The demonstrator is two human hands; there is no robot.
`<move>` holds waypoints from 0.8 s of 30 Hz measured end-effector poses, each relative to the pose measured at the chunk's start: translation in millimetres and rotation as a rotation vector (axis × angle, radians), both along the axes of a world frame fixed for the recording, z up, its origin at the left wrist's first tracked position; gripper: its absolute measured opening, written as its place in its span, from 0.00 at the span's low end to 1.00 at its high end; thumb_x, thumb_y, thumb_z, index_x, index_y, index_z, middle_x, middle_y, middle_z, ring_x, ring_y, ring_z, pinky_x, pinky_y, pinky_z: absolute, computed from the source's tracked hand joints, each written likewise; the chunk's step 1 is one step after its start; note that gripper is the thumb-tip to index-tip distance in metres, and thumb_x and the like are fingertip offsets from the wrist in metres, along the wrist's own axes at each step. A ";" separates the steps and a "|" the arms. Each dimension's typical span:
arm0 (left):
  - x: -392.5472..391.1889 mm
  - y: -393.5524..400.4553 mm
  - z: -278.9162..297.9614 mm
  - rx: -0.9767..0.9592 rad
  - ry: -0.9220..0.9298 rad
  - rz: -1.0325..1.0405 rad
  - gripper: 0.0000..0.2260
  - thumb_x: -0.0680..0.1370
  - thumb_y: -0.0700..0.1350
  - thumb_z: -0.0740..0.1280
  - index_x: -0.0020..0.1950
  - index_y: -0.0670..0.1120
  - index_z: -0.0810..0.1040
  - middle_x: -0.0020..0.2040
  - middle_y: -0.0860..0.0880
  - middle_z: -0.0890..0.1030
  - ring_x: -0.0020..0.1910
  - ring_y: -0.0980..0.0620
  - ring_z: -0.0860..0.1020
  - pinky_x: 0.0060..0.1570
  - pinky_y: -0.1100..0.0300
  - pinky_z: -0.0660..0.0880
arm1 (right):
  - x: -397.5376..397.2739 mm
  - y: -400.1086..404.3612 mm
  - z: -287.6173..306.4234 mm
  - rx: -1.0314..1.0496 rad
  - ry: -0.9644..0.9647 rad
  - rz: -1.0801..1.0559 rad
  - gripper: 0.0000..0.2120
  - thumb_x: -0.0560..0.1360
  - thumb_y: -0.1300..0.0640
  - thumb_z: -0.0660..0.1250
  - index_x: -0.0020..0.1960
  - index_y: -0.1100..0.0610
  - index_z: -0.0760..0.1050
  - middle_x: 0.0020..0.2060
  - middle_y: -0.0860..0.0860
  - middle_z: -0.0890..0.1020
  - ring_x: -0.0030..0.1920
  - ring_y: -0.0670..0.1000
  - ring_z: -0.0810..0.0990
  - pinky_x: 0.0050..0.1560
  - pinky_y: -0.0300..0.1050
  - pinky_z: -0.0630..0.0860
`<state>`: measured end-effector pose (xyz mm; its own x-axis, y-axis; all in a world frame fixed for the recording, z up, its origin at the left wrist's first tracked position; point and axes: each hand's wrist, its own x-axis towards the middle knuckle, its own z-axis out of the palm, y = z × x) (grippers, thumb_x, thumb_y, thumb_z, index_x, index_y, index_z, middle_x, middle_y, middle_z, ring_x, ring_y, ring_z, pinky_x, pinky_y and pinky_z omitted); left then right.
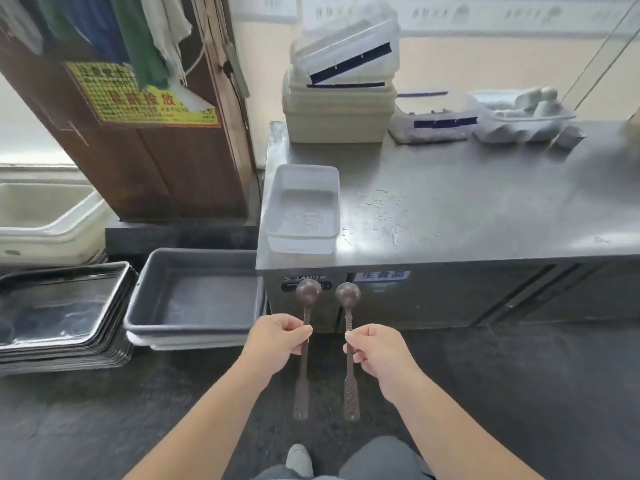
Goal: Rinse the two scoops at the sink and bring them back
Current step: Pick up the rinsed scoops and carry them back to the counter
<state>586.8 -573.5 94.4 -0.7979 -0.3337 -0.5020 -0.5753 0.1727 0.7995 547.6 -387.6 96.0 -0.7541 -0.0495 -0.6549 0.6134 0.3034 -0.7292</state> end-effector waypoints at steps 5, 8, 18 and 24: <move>-56.7 -30.7 -1.5 -0.006 -0.007 0.025 0.07 0.72 0.52 0.73 0.35 0.53 0.84 0.31 0.56 0.84 0.27 0.62 0.80 0.29 0.66 0.70 | -54.5 -34.0 -3.8 -0.010 -0.006 -0.008 0.06 0.75 0.55 0.72 0.40 0.55 0.83 0.39 0.55 0.87 0.31 0.47 0.76 0.30 0.38 0.73; -101.7 -49.4 -2.6 -0.012 0.002 0.067 0.07 0.73 0.50 0.73 0.36 0.51 0.84 0.30 0.56 0.83 0.25 0.61 0.79 0.30 0.66 0.72 | -100.5 -49.6 -6.0 -0.044 0.010 -0.024 0.05 0.75 0.56 0.71 0.41 0.55 0.83 0.38 0.54 0.87 0.31 0.46 0.76 0.32 0.38 0.73; -272.1 -94.1 -14.6 -0.053 0.025 0.133 0.03 0.74 0.47 0.72 0.41 0.51 0.84 0.34 0.53 0.85 0.37 0.54 0.84 0.34 0.64 0.76 | -283.1 -106.8 -22.6 -0.048 0.034 -0.012 0.06 0.77 0.58 0.68 0.43 0.56 0.82 0.40 0.56 0.85 0.37 0.49 0.80 0.37 0.40 0.78; -351.5 -120.0 -34.2 0.009 -0.001 0.164 0.03 0.76 0.40 0.69 0.46 0.46 0.83 0.42 0.48 0.85 0.43 0.50 0.84 0.35 0.66 0.78 | -358.1 -149.7 -42.1 -0.082 -0.019 -0.077 0.12 0.76 0.65 0.64 0.36 0.58 0.79 0.33 0.54 0.80 0.31 0.49 0.75 0.37 0.44 0.76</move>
